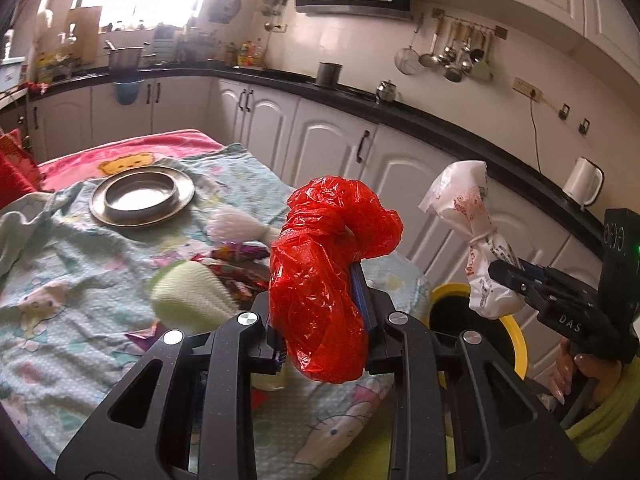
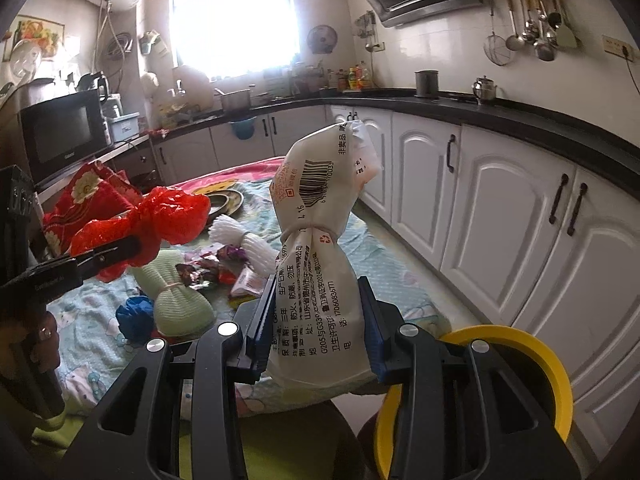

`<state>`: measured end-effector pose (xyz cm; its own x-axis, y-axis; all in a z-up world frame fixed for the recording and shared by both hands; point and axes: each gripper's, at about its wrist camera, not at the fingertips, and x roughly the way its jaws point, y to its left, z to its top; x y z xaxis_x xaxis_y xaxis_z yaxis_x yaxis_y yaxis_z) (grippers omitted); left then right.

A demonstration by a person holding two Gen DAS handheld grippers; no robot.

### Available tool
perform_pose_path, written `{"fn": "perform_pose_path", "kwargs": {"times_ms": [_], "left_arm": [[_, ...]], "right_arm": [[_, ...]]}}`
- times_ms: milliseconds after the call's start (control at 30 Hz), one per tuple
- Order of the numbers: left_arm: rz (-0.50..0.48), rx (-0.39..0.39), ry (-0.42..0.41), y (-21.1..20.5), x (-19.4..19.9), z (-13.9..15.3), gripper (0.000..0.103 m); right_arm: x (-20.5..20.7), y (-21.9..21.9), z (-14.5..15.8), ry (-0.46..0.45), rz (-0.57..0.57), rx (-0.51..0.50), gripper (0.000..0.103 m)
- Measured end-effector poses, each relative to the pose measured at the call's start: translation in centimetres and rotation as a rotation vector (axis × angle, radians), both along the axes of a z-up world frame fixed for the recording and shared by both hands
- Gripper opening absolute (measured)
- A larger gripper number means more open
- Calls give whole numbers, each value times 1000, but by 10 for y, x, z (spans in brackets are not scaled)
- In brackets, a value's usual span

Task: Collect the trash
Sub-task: 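Carry both bags over the yellow-rimmed bin and open both tools to drop them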

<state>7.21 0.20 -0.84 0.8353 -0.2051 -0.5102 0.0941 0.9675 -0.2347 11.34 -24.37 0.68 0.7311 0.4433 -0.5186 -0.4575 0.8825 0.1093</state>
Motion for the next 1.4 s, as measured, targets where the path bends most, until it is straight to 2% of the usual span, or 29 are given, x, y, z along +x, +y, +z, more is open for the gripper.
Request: {"fn": "perform_pose_path", "kwargs": {"times_ms": [1000, 1400], "left_arm": [[-286, 75, 58, -136, 51, -24, 20], [-387, 108, 132, -184, 62, -58, 21]], "right_arm": [[-6, -112, -22, 59, -281, -3, 37], [-8, -161, -53, 151, -387, 0, 37]]}}
